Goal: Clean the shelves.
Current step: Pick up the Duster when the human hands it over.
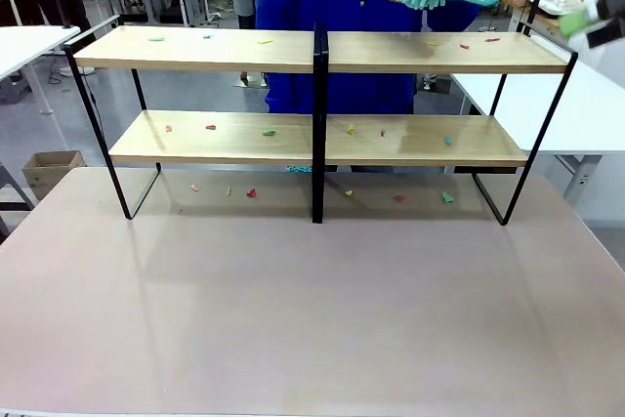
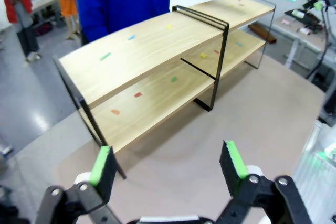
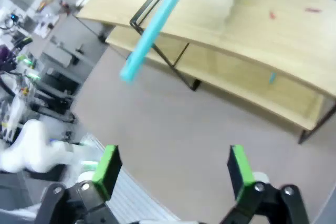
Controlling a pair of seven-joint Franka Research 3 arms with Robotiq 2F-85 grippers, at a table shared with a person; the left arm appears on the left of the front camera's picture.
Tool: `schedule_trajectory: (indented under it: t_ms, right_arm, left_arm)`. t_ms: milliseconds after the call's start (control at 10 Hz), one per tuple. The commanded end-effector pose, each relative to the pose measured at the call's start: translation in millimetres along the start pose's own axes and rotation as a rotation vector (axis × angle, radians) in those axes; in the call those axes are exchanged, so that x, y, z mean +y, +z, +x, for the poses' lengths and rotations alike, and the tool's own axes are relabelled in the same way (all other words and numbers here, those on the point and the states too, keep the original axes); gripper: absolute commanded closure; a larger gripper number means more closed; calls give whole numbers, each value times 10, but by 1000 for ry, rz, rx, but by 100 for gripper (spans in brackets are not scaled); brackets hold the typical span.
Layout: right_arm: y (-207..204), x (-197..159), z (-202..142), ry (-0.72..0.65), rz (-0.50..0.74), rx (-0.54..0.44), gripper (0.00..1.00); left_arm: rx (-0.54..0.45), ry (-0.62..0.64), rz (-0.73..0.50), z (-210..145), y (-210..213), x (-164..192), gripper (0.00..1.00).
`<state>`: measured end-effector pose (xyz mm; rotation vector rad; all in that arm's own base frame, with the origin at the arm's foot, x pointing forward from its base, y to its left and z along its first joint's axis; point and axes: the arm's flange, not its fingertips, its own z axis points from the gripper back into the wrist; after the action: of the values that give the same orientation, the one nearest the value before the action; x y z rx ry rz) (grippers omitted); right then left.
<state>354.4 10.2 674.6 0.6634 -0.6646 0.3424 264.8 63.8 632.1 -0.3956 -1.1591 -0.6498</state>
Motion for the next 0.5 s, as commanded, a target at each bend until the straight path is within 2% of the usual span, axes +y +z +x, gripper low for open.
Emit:
schedule_trajectory:
  t_ms: [0,100,200,300,400]
  right_arm:
    - [16,-1,781,-339,96,17,0]
    - [-121,90,807,-257,21,-101,0]
    - [-69,-6,403,-135,73,33,0]
    - [-139,2,733,-214,95,5,0]
    - [-252,-61,809,-329,113,14,0]
  left_arm:
    - [2,-2,1,-1,-8,3,0]
    - [2,-2,1,-1,-8,3,0]
    - [2,-2,1,-1,-8,3,0]
    - [2,-2,1,-1,-8,3,0]
    - [2,-2,1,-1,-8,3,0]
